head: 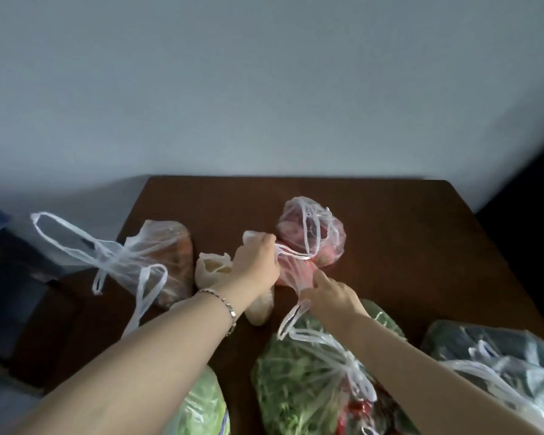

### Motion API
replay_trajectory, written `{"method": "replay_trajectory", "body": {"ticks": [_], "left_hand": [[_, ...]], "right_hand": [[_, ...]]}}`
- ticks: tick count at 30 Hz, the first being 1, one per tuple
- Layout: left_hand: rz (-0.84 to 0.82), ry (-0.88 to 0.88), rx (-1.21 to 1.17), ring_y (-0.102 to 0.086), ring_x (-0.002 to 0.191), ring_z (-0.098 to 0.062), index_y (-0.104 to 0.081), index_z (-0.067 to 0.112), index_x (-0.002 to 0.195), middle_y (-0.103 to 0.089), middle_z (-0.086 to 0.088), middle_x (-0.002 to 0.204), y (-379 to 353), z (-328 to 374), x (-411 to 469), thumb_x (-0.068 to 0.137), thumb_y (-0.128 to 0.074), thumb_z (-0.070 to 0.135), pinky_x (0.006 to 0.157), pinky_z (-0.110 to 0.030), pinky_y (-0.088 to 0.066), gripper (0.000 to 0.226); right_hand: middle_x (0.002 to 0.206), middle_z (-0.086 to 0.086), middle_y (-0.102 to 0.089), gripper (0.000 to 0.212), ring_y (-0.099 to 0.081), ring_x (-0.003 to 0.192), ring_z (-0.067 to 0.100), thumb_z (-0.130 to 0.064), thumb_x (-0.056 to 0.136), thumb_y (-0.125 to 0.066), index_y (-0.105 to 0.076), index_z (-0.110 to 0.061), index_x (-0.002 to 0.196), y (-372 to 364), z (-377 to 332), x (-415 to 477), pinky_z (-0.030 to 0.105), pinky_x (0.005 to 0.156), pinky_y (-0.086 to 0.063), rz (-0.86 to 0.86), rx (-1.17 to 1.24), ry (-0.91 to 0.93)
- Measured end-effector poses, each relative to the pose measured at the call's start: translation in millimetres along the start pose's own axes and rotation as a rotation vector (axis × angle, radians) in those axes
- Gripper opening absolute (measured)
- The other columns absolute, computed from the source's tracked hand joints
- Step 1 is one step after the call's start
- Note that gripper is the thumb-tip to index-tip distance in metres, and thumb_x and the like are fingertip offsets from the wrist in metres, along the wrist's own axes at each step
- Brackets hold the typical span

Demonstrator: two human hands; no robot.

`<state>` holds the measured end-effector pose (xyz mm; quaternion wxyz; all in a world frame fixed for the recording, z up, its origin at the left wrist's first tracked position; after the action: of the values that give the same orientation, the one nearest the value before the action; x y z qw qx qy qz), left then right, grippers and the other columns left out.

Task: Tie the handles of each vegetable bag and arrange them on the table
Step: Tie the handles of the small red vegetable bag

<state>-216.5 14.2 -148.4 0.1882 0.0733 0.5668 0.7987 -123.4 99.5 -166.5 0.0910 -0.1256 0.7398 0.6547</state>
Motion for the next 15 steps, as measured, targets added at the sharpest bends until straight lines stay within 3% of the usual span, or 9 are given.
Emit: {"method": "replay_trajectory", "body": {"ticks": [2, 4, 7, 10, 12, 15], "left_hand": [[-0.105, -0.060, 0.113, -0.028, 0.139, -0.027, -0.026, 0.012, 0.143, -0.030, -0.007, 0.150, -19, 1, 20, 0.092, -0.048, 0.029, 0.111, -0.040, -0.029, 0.058], [-0.189, -0.065, 0.172, -0.013, 0.145, -0.025, -0.018, 0.012, 0.146, -0.025, -0.005, 0.153, -39, 0, 34, 0.092, -0.044, 0.033, 0.116, -0.043, -0.017, 0.063], [-0.286, -0.026, 0.226, -0.042, 0.128, -0.029, -0.046, 0.012, 0.126, -0.056, -0.009, 0.127, -60, -4, 46, 0.091, -0.043, 0.025, 0.107, -0.043, -0.025, 0.037], [-0.257, -0.118, 0.288, -0.056, 0.104, -0.027, -0.059, 0.015, 0.103, -0.064, -0.005, 0.105, -55, 3, 46, 0.090, -0.043, 0.019, 0.097, -0.040, -0.036, 0.020], [-0.128, -0.112, -0.013, -0.058, 0.096, -0.028, -0.058, 0.011, 0.093, -0.063, -0.009, 0.096, -33, 6, 41, 0.092, -0.039, 0.024, 0.088, -0.038, -0.040, 0.023], [0.012, 0.046, -0.575, -0.050, 0.072, -0.024, -0.043, 0.013, 0.065, -0.049, -0.005, 0.068, -10, -6, 28, 0.098, -0.025, 0.029, 0.071, -0.034, -0.036, 0.041]], "right_hand": [[0.113, 0.005, -0.045, 0.017, -0.054, 0.087, 0.026, -0.022, 0.092, -0.046, -0.059, -0.016, 0.103, 0, 8, 1, 0.032, 0.071, -0.042, 0.082, 0.165, -0.063], [0.107, 0.000, -0.047, 0.022, -0.055, 0.089, 0.023, -0.025, 0.094, -0.046, -0.063, -0.011, 0.099, 6, 23, -2, 0.032, 0.074, -0.045, 0.223, 0.411, -0.135], [0.099, -0.009, -0.049, 0.023, -0.049, 0.094, 0.016, -0.024, 0.093, -0.049, -0.064, -0.009, 0.083, 31, 34, -10, 0.021, 0.083, -0.038, 0.462, 0.672, -0.146], [0.085, 0.000, -0.060, 0.033, -0.052, 0.088, 0.016, -0.034, 0.087, -0.038, -0.059, -0.012, 0.076, 35, 44, -10, 0.016, 0.076, -0.036, 0.530, 0.923, -0.206], [0.075, 0.007, -0.064, 0.032, -0.057, 0.077, 0.020, -0.028, 0.081, -0.035, -0.061, -0.022, 0.064, 34, 52, -6, 0.021, 0.075, -0.041, 0.540, 1.185, -0.270], [0.046, -0.004, -0.047, 0.040, -0.043, 0.055, 0.020, -0.011, 0.080, -0.034, -0.042, -0.023, 0.043, 37, 54, 1, 0.038, 0.073, -0.040, 0.523, 1.460, -0.264]]}}
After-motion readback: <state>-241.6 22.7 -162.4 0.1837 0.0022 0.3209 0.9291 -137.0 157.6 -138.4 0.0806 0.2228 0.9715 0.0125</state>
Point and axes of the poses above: each hand's wrist, its own x-axis towards the middle knuckle, its own y-axis out of the back of the hand, z = x × y, the point moved 10 cm from there along x, towards the middle knuckle
